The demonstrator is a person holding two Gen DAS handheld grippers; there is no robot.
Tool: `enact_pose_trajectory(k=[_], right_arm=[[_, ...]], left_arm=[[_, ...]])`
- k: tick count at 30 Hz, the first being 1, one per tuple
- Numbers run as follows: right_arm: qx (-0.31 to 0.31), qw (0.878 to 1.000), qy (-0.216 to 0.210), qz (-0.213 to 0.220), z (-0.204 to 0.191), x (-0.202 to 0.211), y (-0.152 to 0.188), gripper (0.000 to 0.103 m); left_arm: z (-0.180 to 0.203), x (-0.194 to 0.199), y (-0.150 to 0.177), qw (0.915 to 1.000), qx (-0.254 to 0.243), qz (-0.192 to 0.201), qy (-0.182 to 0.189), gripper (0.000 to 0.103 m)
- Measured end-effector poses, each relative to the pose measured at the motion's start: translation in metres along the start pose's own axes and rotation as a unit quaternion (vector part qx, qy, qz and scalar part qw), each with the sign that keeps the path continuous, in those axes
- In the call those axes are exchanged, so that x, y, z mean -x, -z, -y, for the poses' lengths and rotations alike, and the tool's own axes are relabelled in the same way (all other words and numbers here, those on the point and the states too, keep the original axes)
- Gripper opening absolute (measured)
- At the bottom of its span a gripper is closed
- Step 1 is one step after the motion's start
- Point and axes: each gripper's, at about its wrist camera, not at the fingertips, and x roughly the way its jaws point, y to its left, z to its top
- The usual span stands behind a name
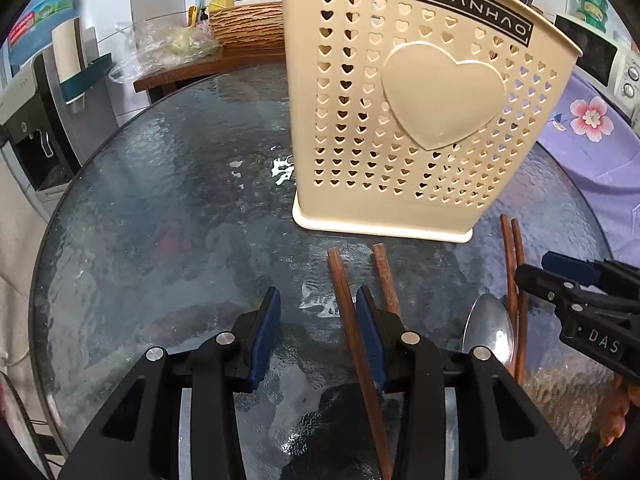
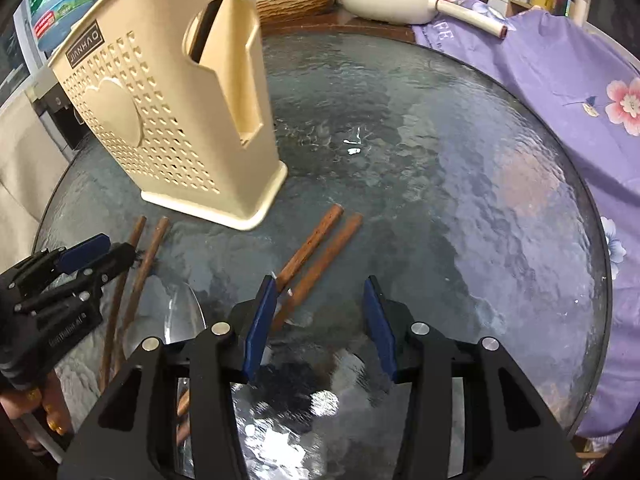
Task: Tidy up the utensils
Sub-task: 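Grasp a wooden chopstick with the right tool while the left tool grasps another wooden chopstick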
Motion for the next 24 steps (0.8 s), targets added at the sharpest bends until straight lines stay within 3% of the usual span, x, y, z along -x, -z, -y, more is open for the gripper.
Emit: enact_pose_trajectory(k=[2,6,9,14,19,24], right_arm=[[0.022,0.999,0.025,-0.007,-0.005,0.000,-0.002,0.045],[0.042,0.999,0.020,-0.013,0.004,0.003,0.009,0.045],[0.014,1.000,0.005,-0.018,0.021,0.005,0.013,0.045],[-0.012,1.000,-0.014,-0.021,0.026,0.005,0.007,0.034],[-0.044,0.998,-0.034,-0.023,0.024,-0.001,-0.003,0.018],[-0.078,0.995,-0.052,-0.025,0.022,-0.009,-0.012,0.012]], left_arm=[[0.000,-0.001,0.000,1.0000,-0.008,0.001,-0.005,0.039],[-0.001,0.002,0.005,0.9997,-0.019,0.001,-0.013,0.038],[-0.007,0.002,0.004,0.9999,-0.010,-0.005,-0.011,0.037],[-0.005,-0.002,-0.001,0.9998,-0.007,-0.012,-0.012,0.031],[-0.006,-0.004,-0.007,0.9997,0.005,-0.023,0.001,0.017],[0.000,-0.007,-0.010,0.9995,0.004,-0.030,0.006,0.009]])
